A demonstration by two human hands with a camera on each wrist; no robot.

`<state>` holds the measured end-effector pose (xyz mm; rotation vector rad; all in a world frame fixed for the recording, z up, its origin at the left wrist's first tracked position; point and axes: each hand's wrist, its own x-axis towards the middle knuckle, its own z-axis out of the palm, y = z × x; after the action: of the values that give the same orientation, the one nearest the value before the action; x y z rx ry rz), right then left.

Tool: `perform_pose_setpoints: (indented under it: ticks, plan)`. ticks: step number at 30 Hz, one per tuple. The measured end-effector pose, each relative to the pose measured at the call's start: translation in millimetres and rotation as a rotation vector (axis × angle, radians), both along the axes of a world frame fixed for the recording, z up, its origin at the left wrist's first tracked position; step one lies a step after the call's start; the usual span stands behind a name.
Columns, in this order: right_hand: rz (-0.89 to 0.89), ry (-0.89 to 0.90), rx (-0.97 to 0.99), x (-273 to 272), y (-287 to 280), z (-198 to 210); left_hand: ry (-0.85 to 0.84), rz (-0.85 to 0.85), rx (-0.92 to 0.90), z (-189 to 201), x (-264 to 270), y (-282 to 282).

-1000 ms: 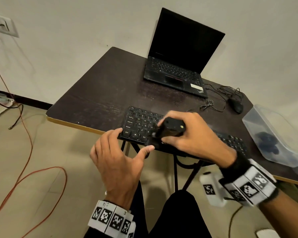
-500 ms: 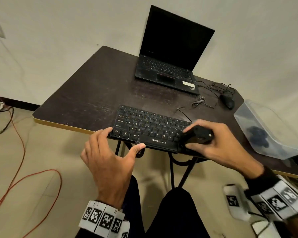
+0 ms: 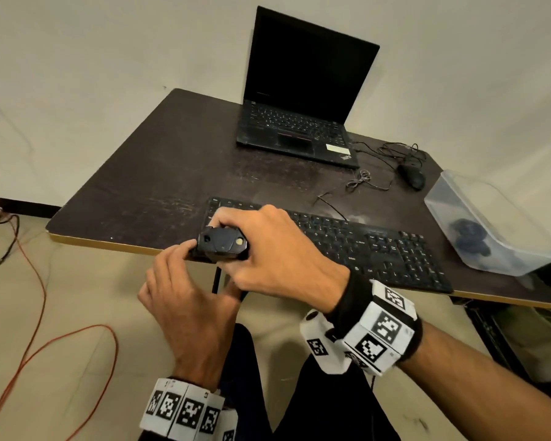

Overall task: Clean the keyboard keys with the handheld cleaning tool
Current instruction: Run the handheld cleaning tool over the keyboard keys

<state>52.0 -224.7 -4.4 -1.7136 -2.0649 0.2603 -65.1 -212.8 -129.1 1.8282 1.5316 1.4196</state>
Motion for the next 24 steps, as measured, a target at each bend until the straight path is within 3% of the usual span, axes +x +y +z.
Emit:
perform_pose_setpoints:
  ticks: [5, 13, 18, 22, 24]
  plan:
    - [-0.151, -0.058, -0.056, 56.1, -52.7, 2.2, 0.056, 0.023, -0.008, -3.0, -1.3, 1.4]
    - [-0.527, 0.041, -0.029, 158.6, -155.7, 6.5, 0.069, 0.059, 0.043, -2.6, 5.6, -4.5]
    - [-0.445, 0.101, 0.057, 158.6, -148.4, -4.8, 0.175, 0.004, 0.185, 3.7, 16.5, -20.3]
    - [-0.287, 0.155, 0.118, 128.2, -116.0, -9.5, 0.227, -0.329, 0.375, 2.4, 49.4, -48.0]
    - [-0.218, 0.153, 0.113, 114.0, -99.4, -14.4, 0.254, -0.464, 0.368, -2.2, 65.7, -55.4]
